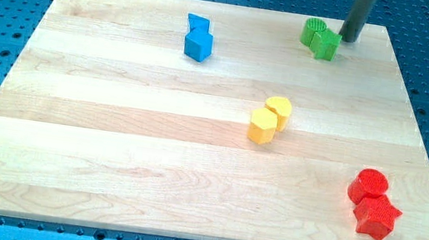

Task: Separate the green circle from the green star

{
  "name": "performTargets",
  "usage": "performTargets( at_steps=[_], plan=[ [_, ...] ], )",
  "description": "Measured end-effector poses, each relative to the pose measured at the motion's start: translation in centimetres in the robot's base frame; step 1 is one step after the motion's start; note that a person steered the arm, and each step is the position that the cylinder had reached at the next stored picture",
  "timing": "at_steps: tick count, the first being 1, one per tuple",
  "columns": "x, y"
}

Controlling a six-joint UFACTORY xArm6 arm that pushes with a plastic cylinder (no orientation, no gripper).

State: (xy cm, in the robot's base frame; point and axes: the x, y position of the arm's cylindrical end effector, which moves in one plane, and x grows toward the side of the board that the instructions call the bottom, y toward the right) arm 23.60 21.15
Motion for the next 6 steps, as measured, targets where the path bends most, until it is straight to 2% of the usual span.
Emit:
performTargets(
  at_steps=[2, 3, 4, 5, 6],
  plan=[
    [-0.9, -8.4],
    [0.3, -10.7],
    [-0.2, -9.0],
    [-0.5, -0.5],
    [3.0, 0.6]
  ],
)
